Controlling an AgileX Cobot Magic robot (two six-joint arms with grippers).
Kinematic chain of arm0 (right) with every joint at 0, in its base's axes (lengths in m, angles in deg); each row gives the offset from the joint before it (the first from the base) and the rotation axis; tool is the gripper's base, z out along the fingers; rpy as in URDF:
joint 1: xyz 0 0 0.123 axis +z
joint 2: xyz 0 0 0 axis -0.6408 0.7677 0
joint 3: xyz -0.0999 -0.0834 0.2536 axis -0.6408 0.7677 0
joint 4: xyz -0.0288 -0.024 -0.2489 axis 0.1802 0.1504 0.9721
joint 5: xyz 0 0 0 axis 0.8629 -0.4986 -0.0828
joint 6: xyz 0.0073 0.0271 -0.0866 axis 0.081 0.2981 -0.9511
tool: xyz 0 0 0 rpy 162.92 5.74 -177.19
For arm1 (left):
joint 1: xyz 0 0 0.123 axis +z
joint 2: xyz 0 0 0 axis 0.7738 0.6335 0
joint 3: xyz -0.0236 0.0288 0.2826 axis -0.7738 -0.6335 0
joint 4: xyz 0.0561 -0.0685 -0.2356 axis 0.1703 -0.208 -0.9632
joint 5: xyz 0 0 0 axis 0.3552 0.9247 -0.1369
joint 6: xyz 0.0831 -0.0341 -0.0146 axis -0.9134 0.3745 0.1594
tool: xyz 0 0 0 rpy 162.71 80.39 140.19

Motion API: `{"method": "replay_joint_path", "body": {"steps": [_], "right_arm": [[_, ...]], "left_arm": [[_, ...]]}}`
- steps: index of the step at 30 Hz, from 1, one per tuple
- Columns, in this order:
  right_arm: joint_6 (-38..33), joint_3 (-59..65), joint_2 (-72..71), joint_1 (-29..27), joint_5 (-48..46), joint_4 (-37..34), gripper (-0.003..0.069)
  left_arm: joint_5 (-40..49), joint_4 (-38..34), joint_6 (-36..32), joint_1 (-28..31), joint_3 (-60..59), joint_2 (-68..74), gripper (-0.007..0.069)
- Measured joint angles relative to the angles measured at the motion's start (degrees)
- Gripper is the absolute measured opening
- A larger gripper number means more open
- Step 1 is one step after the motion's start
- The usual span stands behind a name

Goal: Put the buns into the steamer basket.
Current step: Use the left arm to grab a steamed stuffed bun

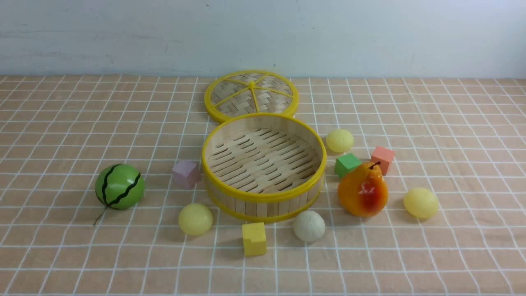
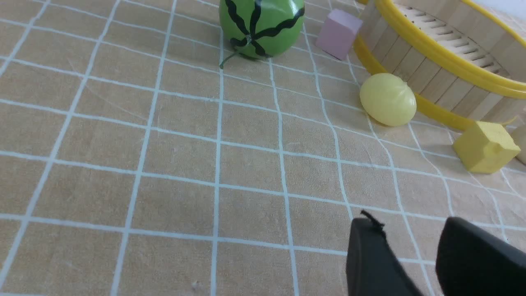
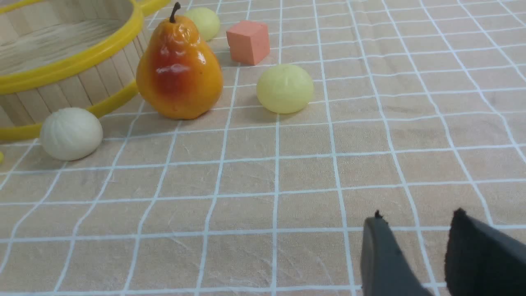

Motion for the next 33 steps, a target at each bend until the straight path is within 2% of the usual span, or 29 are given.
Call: {"method": "replay_joint_path", "body": {"steps": [23, 24, 25, 29, 30, 33], "right_arm": [[0.0, 0.0, 0.0, 0.0, 0.0, 0.0, 0.0239], [0.0, 0.0, 0.0, 0.0, 0.0, 0.0, 0.0239], [0.0, 0.0, 0.0, 0.0, 0.0, 0.0, 0.0239], [0.0, 0.0, 0.0, 0.0, 0.0, 0.0, 0.0239], [0.0, 0.0, 0.0, 0.0, 0.0, 0.0, 0.0239], [0.0, 0.0, 0.0, 0.0, 0.0, 0.0, 0.0239]], "left_arm": [[-0.9, -0.7, 0.0, 0.0, 0.0, 0.0, 0.0238], [-1.6, -1.9, 0.3, 0.0, 0.0, 0.0, 0.0238], [-3.9, -7.3, 2.0, 0.0, 0.0, 0.0, 0.0238], [-8.0, -16.9, 5.2, 0.0, 0.0, 0.0, 0.0238], [-10.1, -21.7, 6.2, 0.0, 0.0, 0.0, 0.0238], [-16.4, -29.9, 7.1, 0.0, 0.0, 0.0, 0.0238]]}}
